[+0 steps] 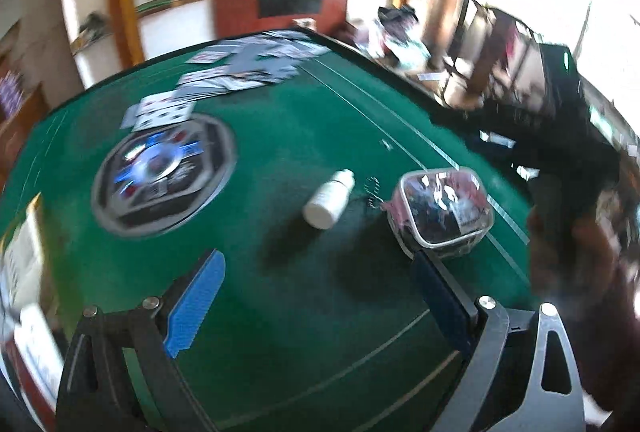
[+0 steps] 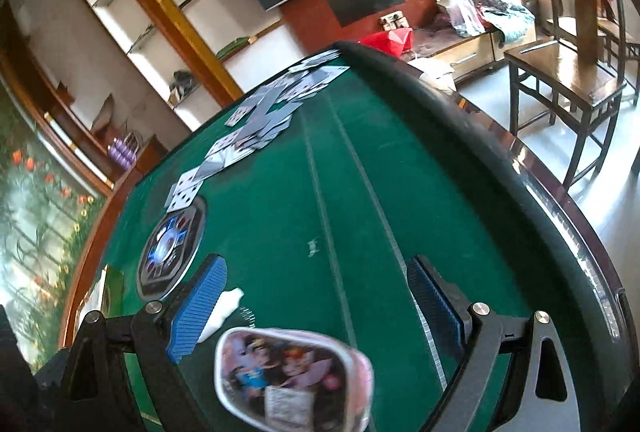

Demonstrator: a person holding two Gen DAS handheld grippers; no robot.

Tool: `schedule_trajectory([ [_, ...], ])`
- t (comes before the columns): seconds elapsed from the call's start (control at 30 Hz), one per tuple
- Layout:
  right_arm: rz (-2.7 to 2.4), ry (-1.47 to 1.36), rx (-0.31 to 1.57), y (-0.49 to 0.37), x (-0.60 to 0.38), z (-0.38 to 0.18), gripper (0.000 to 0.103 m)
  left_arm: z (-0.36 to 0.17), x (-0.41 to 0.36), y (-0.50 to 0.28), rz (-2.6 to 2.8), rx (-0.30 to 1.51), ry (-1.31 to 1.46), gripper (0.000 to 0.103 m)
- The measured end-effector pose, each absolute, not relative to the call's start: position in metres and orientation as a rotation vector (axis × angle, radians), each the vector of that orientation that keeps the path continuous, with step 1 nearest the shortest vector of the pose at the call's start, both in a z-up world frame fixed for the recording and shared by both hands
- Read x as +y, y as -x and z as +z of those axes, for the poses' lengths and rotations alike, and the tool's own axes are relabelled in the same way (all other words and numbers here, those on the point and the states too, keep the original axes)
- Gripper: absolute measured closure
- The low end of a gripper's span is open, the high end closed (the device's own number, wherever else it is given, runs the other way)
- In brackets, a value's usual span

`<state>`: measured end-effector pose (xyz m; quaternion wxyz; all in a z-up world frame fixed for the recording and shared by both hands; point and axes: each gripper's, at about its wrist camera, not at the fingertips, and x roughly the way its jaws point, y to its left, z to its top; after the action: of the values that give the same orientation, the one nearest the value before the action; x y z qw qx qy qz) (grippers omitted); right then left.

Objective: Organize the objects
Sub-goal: 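Withdraw both tools from the tray toward the dropper bottle and cartoon box, then grasp the white dropper bottle with the left tool while the right tool grasps the cartoon box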

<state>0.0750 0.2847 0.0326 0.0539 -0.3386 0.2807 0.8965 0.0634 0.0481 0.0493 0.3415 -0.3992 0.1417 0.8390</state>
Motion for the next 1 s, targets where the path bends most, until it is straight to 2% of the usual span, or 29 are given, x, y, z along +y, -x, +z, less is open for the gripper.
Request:
schedule_trajectory([
  [0.07,2.718,1.038,0.937,-0.074,0.292,0.029,0.009,0.040,0.066,-0.058,2.166,0.448,1.054,0.009],
  [0.3,2.730,1.036,1.058,-0.077,0.301,0.026,0.008,0.021,0.099,-0.031,2.159,0.587,1.073,0.009],
  [0.33,2.725,1.043,1.083,-0.077,0.304,0.024,0.008,0.018,0.102,-0.028,2.151,0.590,1.077,0.014],
  [0.47,2.695,1.065,1.189,-0.078,0.311,0.017,0.008,0.010,0.113,-0.016,2.111,0.569,1.118,0.054],
  [0.5,2.690,1.070,1.204,-0.078,0.312,0.015,0.008,0.009,0.116,-0.014,2.098,0.558,1.119,0.057],
  [0.83,2.689,1.104,1.200,-0.074,0.308,0.012,0.008,0.007,0.126,-0.016,2.095,0.544,1.087,0.057],
  [0.87,2.686,1.107,1.196,-0.073,0.308,0.011,0.008,0.007,0.125,-0.017,2.095,0.528,1.093,0.064],
  [0.9,2.683,1.111,1.193,-0.073,0.308,0.011,0.008,0.008,0.124,-0.018,2.091,0.512,1.099,0.078],
  [1.0,2.670,1.127,1.167,-0.070,0.307,0.009,0.008,0.010,0.121,-0.023,2.147,0.531,1.108,0.078],
])
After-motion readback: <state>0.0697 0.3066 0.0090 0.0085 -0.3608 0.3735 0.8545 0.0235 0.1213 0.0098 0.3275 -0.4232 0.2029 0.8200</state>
